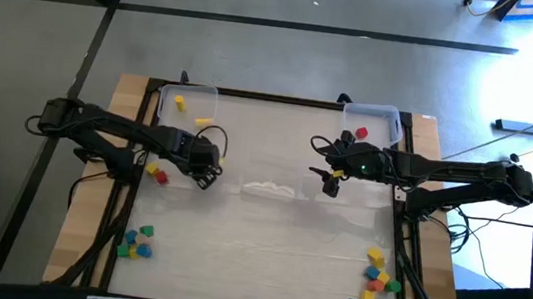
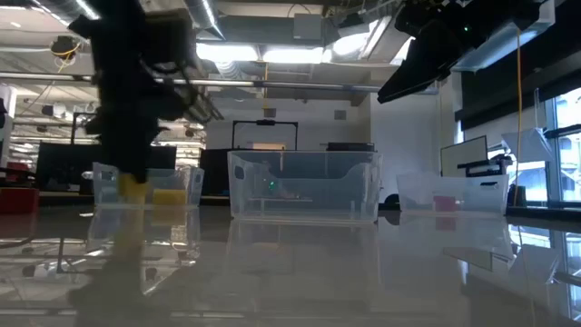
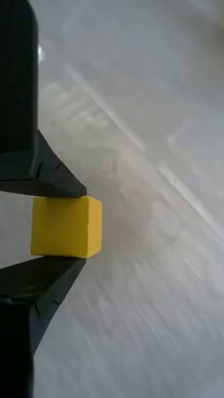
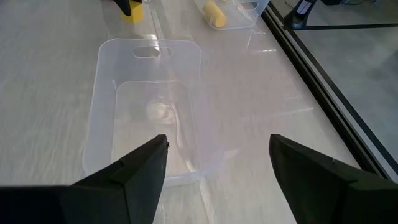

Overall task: Sort blocks by size
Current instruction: Put the yellow square block into the bottom transparent bin, then put the red square block into the bottom transparent bin

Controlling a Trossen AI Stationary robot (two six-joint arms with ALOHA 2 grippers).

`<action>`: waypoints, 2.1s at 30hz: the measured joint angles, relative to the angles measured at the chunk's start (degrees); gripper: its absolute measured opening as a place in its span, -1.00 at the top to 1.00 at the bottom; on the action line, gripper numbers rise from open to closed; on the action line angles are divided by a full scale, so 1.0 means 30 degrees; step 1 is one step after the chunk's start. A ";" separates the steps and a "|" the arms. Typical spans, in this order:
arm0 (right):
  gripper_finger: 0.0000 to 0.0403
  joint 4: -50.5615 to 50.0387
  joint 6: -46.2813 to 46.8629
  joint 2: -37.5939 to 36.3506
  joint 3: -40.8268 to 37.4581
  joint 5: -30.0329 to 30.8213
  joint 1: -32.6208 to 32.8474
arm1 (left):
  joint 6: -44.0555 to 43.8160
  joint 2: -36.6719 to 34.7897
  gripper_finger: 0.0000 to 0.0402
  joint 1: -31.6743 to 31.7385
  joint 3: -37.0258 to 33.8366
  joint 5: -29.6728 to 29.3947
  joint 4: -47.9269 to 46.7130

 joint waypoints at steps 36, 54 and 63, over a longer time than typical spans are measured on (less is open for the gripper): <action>-0.39 0.0012 0.0000 0.0000 0.0000 -0.0007 -0.0003 | 0.7920 0.4692 0.39 -0.0684 0.2901 -0.1449 1.1980; -0.39 0.0010 0.0000 0.0000 0.0002 -0.0007 0.0002 | 0.7991 0.3193 -0.06 -0.0684 0.2901 -0.1446 1.1071; -0.39 0.0002 0.0000 0.0000 0.0000 -0.0006 -0.0005 | 0.6616 -0.0886 -0.04 -0.1730 0.2930 -0.1439 0.5800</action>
